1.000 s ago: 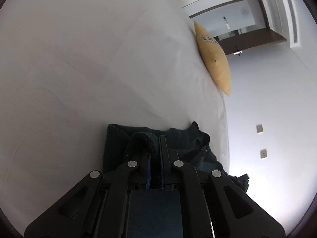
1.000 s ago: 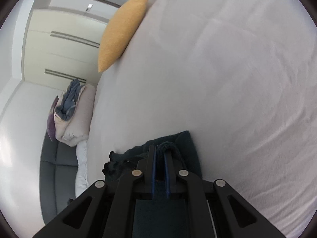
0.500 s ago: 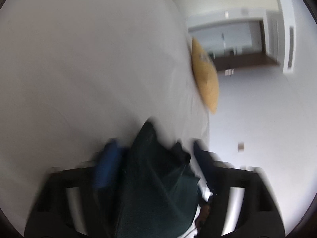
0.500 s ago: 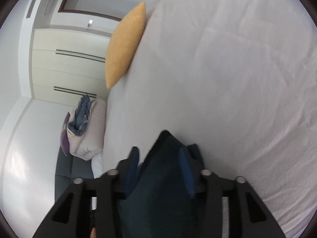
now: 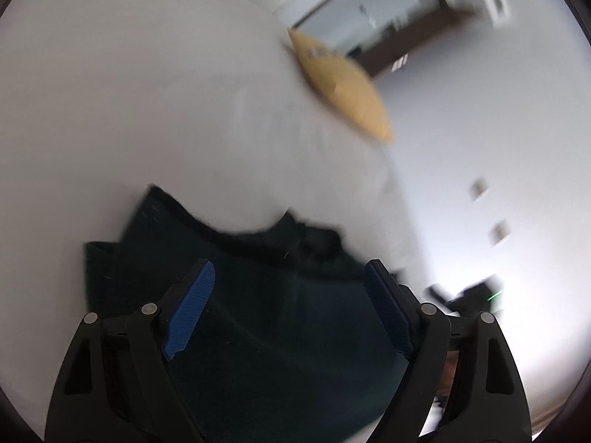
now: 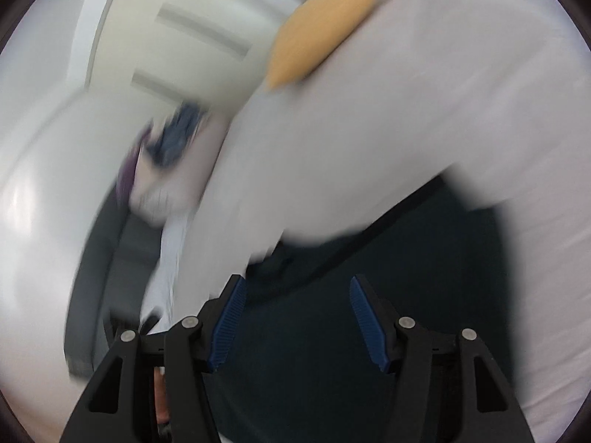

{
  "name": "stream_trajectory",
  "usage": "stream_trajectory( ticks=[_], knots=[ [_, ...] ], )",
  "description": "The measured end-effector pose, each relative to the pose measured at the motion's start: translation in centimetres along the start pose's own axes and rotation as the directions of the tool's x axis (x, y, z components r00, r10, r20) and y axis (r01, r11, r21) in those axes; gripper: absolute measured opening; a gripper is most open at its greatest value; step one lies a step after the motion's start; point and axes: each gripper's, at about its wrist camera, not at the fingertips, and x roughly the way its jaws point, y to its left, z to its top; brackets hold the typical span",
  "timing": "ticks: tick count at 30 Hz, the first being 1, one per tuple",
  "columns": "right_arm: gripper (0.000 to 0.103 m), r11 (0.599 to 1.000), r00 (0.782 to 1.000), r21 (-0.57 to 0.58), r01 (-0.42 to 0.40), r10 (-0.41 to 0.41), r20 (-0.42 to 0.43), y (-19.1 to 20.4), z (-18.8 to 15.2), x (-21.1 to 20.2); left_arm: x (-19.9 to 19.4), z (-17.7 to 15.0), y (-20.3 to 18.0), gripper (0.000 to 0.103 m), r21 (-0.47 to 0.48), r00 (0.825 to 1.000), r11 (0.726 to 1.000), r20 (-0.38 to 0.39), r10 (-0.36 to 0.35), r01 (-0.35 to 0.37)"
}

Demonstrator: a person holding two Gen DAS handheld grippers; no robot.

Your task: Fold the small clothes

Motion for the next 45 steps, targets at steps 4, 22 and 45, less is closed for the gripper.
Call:
stream_trajectory(
  ticks=[4, 22, 45],
  knots=[
    [0.057, 0.999, 0.992, -0.024, 0.032, -0.035, -0.119, 0.5, -1.8, 4.6, 2.6, -3.3, 0.7, 0.055, 0.102, 0.981, 0.976, -0.031, 0.194, -0.19],
    [0.02, 0.98, 0.977, 0.015, 0.2, -0.201, 0.066, -0.6, -0.4, 2.3, -2.9, -7.9, 5.8, 0.045, 0.054, 0.953, 0.973, 0.22, 0.206, -0.223],
    [0.06, 0.969, 0.975, -0.109, 0.221, -0.216, 0.061, 6.4, -6.4, 6.7, -10.0, -13.8, 9.0, 0.047, -0.179, 0.927, 0.949, 0.229, 0.296, -0.259]
  ],
)
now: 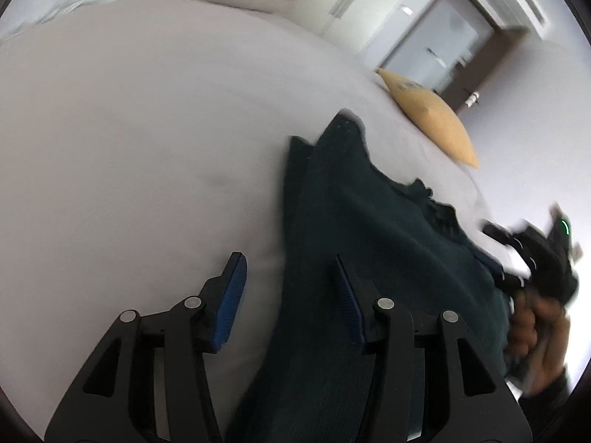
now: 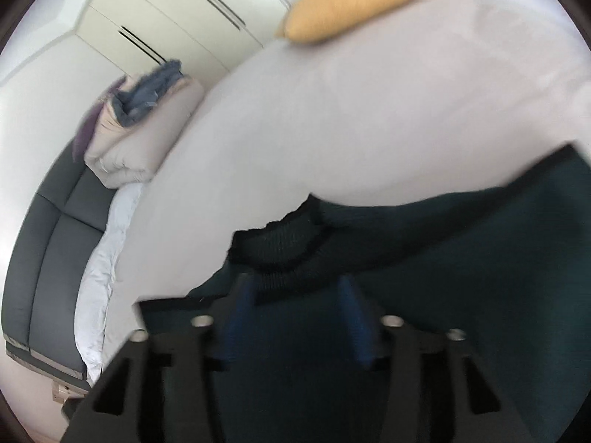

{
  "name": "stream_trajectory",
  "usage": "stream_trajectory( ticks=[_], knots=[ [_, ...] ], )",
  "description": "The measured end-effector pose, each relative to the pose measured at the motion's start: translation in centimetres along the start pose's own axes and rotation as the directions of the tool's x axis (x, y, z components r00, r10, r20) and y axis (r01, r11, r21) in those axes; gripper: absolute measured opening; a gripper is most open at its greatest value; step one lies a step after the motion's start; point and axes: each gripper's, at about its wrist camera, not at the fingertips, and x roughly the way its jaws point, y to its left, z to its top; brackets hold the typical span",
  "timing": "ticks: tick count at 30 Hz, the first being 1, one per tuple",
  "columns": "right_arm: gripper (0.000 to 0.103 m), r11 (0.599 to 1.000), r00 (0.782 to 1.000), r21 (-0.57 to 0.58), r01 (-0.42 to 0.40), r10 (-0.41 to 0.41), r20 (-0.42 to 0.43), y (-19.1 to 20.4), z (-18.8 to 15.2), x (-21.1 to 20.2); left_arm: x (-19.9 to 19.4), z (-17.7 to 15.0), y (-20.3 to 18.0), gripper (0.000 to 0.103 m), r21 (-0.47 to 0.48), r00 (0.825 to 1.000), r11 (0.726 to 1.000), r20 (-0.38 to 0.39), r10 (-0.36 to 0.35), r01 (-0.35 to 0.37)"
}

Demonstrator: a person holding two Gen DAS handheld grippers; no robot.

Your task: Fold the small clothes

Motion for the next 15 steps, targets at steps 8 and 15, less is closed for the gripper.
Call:
stream_trajectory(
  ticks=[8, 15],
  knots=[
    [0.063, 0.958, 0.952, 0.024, -0.286, 0.287, -0.108, -1.9, -7.5, -6.7, -2.7, -0.1, -4.1, 0.057, 0.096, 0.997, 0.992, -0.007, -0.081, 0.082],
    [0.044, 0.956, 0.956, 0.105, -0.272, 0.282, -0.087, -5.5, -10.8, -7.0, 2.3, 0.5, -6.1, 0.074, 0.266, 0.989, 0.961, -0.101, 0.109, -0.079]
  ],
)
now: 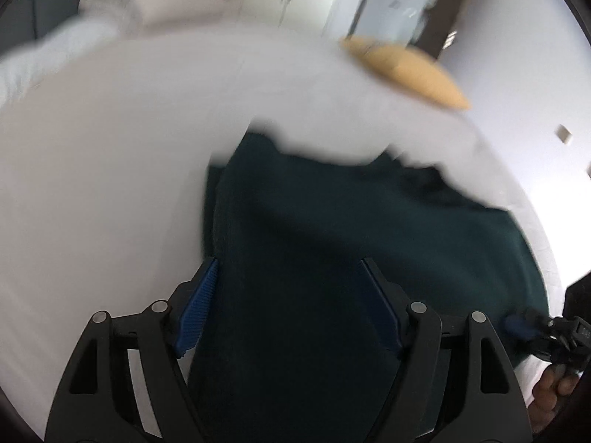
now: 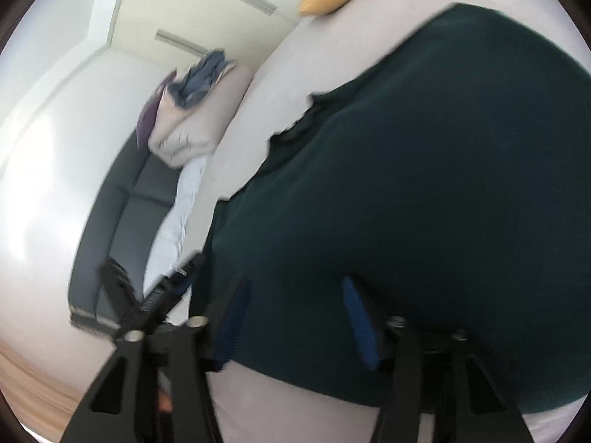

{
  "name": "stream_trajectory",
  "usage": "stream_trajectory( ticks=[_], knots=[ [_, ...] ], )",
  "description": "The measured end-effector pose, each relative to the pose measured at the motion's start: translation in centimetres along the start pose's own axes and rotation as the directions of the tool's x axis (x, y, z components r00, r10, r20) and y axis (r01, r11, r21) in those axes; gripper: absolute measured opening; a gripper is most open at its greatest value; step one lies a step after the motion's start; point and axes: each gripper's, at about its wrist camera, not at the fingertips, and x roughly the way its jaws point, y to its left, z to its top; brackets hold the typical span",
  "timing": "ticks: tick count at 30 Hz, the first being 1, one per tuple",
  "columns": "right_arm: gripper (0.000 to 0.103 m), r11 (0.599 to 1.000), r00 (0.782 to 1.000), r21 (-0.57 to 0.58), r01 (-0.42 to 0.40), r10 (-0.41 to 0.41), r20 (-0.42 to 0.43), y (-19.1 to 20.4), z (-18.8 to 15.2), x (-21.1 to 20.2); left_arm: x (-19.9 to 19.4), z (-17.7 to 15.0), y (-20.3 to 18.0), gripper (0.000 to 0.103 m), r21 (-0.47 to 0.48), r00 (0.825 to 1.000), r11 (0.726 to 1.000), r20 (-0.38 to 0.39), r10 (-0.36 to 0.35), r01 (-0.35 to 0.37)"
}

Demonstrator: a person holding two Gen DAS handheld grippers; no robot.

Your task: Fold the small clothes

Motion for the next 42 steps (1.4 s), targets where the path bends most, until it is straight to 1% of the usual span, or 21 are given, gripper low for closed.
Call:
stream_trajectory(
  ticks=[1, 2, 3, 5, 8, 10, 13, 15, 17, 20, 21, 22, 23, 25, 26, 27, 31, 35, 37, 41, 42],
  knots=[
    [0.043, 1.0, 0.999, 0.015, 0.02, -0.02, 0.028, -0.8, 0.4, -1.0, 0.2, -0.2, 0.9, 0.074, -0.031, 1.0, 1.0, -0.02, -0.008, 0.007],
    [0.043, 0.999, 0.998, 0.023, 0.029, -0.031, 0.057, -1.0, 0.7, -1.8, -0.1, -0.8, 1.9, 0.074, -0.057, 0.999, 0.998, -0.015, -0.031, 0.03],
    [0.046, 0.998, 0.992, 0.046, 0.044, -0.049, 0.117, -1.8, 1.2, -3.7, -0.9, -1.6, 2.6, 0.074, -0.062, 0.999, 0.997, -0.004, -0.043, 0.042],
    [0.055, 0.994, 0.977, 0.094, 0.064, -0.081, 0.196, -2.8, 1.6, -6.8, -2.6, -2.9, 3.9, 0.074, -0.075, 0.999, 0.996, 0.0, -0.047, 0.047],
    [0.065, 0.993, 0.957, 0.102, 0.063, -0.089, 0.276, -2.7, 1.2, -10.4, -4.8, -4.1, 6.0, 0.074, -0.164, 0.991, 0.978, 0.026, -0.129, 0.131],
    [0.066, 0.992, 0.953, 0.101, 0.076, -0.102, 0.287, -2.5, 0.4, -11.5, -5.8, -4.6, 7.2, 0.074, -0.21, 0.984, 0.961, 0.034, -0.175, 0.179],
    [0.066, 0.991, 0.954, 0.102, 0.086, -0.111, 0.277, -2.6, -1.2, -12.2, -7.3, -5.0, 8.3, 0.074, -0.244, 0.96, 0.929, 0.041, -0.278, 0.279],
    [0.066, 0.99, 0.956, 0.114, 0.084, -0.113, 0.272, -3.4, -2.3, -12.9, -7.8, -5.3, 8.7, 0.073, -0.243, 0.951, 0.92, 0.027, -0.309, 0.306],
    [0.066, 0.986, 0.954, 0.145, 0.078, -0.116, 0.275, -4.2, -3.2, -13.4, -7.8, -5.3, 8.9, 0.063, -0.247, 0.938, 0.907, 0.016, -0.348, 0.341],
    [0.066, 0.983, 0.952, 0.167, 0.076, -0.121, 0.283, -5.1, -3.9, -14.2, -7.3, -5.0, 8.8, 0.053, -0.251, 0.914, 0.887, -0.017, -0.405, 0.388],
    [0.066, 0.982, 0.951, 0.169, 0.08, -0.126, 0.283, -5.2, -3.9, -14.3, -7.0, -4.9, 8.6, 0.05, -0.247, 0.911, 0.886, -0.028, -0.412, 0.393],
    [0.066, 0.982, 0.95, 0.169, 0.084, -0.13, 0.283, -5.1, -3.9, -14.4, -6.7, -4.9, 8.7, 0.043, -0.246, 0.91, 0.887, -0.043, -0.412, 0.39],
    [0.066, 0.982, 0.95, 0.167, 0.086, -0.132, 0.284, -5.1, -3.9, -14.4, -6.4, -4.9, 8.7, 0.037, -0.246, 0.916, 0.896, -0.062, -0.396, 0.371],
    [0.066, 0.983, 0.949, 0.16, 0.092, -0.136, 0.285, -4.9, -3.6, -14.4, -5.9, -4.9, 8.7, 0.037, -0.244, 0.914, 0.897, -0.078, -0.398, 0.37],
    [0.066, 0.982, 0.949, 0.161, 0.093, -0.137, 0.285, -4.9, -3.6, -14.4, -5.5, -4.9, 8.7, 0.032, -0.239, 0.911, 0.898, -0.093, -0.401, 0.37],
    [0.066, 0.982, 0.949, 0.164, 0.096, -0.14, 0.283, -4.9, -3.6, -14.3, -5.2, -4.9, 8.6, 0.031, -0.235, 0.915, 0.904, -0.106, -0.39, 0.358],
    [0.066, 0.98, 0.949, 0.171, 0.099, -0.145, 0.279, -5.3, -3.8, -14.4, -4.8, -5.0, 8.7, 0.025, -0.237, 0.919, 0.908, -0.109, -0.378, 0.345],
    [0.066, 0.981, 0.95, 0.169, 0.099, -0.144, 0.276, -5.2, -3.8, -14.3, -5.3, -5.1, 9.5, 0.025, -0.263, 0.925, 0.905, -0.094, -0.369, 0.334],
    [0.066, 0.981, 0.951, 0.166, 0.101, -0.144, 0.275, -5.2, -3.8, -14.2, -5.1, -5.1, 9.3, 0.025, -0.253, 0.923, 0.909, -0.112, -0.369, 0.332],
    [0.066, 0.981, 0.953, 0.167, 0.101, -0.144, 0.268, -5.2, -3.9, -13.9, -4.8, -5.4, 9.0, 0.025, -0.253, 0.906, 0.898, -0.132, -0.401, 0.361],
    [0.066, 0.981, 0.953, 0.165, 0.103, -0.144, 0.265, -5.1, -3.9, -13.8, -4.8, -5.5, 9.0, 0.025, -0.252, 0.906, 0.898, -0.135, -0.401, 0.36]
  ],
)
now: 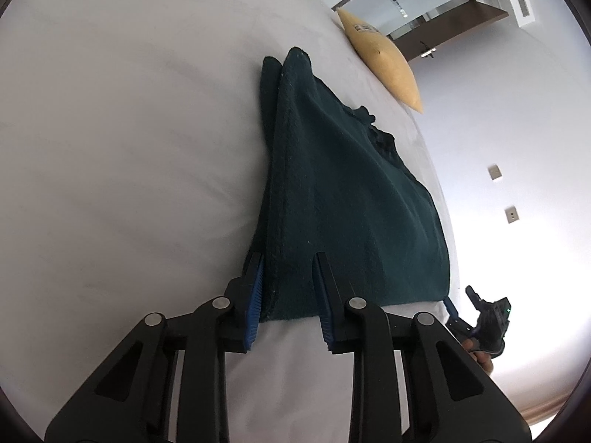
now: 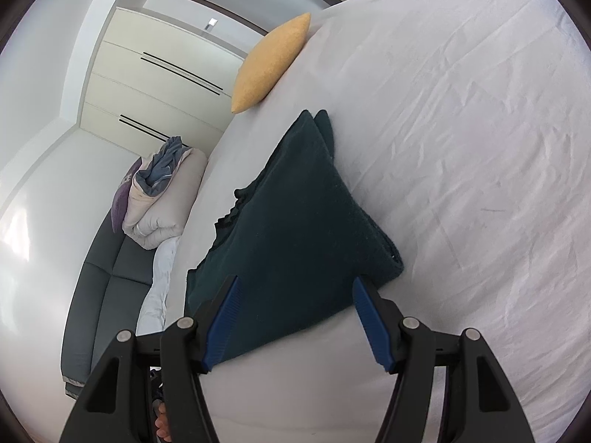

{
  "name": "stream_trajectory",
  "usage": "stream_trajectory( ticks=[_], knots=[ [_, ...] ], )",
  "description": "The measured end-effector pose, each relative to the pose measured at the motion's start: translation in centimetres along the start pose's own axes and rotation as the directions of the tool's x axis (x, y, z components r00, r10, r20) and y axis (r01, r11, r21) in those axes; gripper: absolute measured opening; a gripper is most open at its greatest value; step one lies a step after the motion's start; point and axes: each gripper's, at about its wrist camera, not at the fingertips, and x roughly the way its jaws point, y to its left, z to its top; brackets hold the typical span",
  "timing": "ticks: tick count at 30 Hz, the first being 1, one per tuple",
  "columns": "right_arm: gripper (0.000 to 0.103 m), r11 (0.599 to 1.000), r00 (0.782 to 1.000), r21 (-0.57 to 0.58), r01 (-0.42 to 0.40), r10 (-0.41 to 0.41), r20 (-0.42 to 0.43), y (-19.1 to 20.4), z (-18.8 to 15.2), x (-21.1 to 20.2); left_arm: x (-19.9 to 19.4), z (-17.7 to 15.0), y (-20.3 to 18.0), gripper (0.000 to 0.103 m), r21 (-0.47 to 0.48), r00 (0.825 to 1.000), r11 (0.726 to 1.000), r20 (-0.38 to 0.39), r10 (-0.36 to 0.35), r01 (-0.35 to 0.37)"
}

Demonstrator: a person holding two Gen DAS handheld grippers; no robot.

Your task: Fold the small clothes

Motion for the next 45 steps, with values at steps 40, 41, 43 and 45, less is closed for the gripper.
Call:
stream_trajectory(
  ticks=[40, 41, 43, 45],
  knots=[
    [0.061, 0.988, 0.996, -0.138, -0.062, 0.052, -0.075, 5.0, 2.9, 4.8, -1.1, 2.2, -8.4, 0.007, 0.23, 0.969, 0.946, 0.153, 0.194, -0.226],
    [0.061, 0.984, 0.994, -0.161, -0.071, 0.056, -0.095, 5.8, 3.1, 5.9, -0.1, 2.5, -9.2, 0.007, 0.255, 0.97, 0.94, 0.151, 0.193, -0.226],
    [0.061, 0.979, 0.99, -0.193, -0.069, 0.044, -0.131, 7.0, 3.4, 8.2, 3.4, 3.3, -10.7, 0.007, 0.292, 0.969, 0.926, 0.124, 0.213, -0.241],
    [0.062, 0.979, 0.986, -0.192, -0.06, 0.029, -0.164, 7.3, 3.5, 10.3, 6.4, 4.2, -11.3, 0.007, 0.314, 0.97, 0.918, 0.101, 0.219, -0.24]
  ],
)
